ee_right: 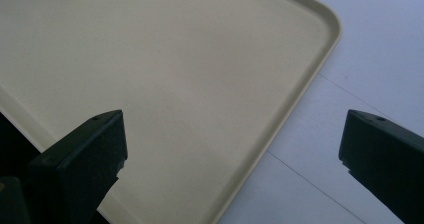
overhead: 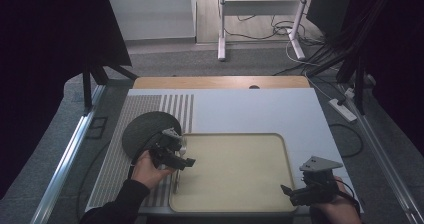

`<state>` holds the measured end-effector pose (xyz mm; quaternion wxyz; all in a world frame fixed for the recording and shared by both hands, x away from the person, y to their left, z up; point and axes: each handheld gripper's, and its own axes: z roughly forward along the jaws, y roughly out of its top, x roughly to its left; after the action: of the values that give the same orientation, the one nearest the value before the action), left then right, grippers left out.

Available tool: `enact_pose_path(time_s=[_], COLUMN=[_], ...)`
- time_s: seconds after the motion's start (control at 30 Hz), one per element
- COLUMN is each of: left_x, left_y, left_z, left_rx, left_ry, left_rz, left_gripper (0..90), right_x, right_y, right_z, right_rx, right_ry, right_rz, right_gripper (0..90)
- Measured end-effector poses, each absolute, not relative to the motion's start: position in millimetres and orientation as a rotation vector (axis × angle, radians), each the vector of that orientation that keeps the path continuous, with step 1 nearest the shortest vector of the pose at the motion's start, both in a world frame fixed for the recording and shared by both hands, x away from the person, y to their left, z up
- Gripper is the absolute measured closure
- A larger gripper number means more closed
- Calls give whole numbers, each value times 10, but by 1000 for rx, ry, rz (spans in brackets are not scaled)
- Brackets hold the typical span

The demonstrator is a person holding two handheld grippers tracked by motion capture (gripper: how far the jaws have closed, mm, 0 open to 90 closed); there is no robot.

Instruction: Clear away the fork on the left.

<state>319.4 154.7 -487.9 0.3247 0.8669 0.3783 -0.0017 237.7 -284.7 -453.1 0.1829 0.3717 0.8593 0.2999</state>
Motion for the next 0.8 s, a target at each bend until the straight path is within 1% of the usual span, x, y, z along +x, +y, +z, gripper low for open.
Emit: enact_pose_path(time_s=[0.07, 0.2, 0.53, 0.6, 0.7, 0.8], left_x=[3184, 3155, 3097, 3078, 3038, 3010], left_y=[1571, 1630, 1785, 1816, 1859, 1912], left_z=[-4864, -4838, -4783, -4772, -4756, -4753], left_rx=[2267, 2271, 2219, 2209, 2189, 2177], left_ry=[987, 976, 993, 1011, 1024, 1031], left_rz=[-21, -9, 12, 35, 67, 62], left_gripper=[137, 109, 25, 0, 0, 0], right_x=[2377, 2378, 2379, 2379, 2379, 2379], right_y=[-2847, -2848, -2849, -2849, -2850, -2850], right_z=[-4531, -4532, -4532, -4532, -4532, -4532], right_rx=[1049, 1050, 1054, 1054, 1055, 1056], right_ry=[2425, 2424, 2423, 2423, 2423, 2423], right_rz=[846, 850, 852, 851, 852, 852], right_gripper=[0, 0, 0, 0, 0, 0])
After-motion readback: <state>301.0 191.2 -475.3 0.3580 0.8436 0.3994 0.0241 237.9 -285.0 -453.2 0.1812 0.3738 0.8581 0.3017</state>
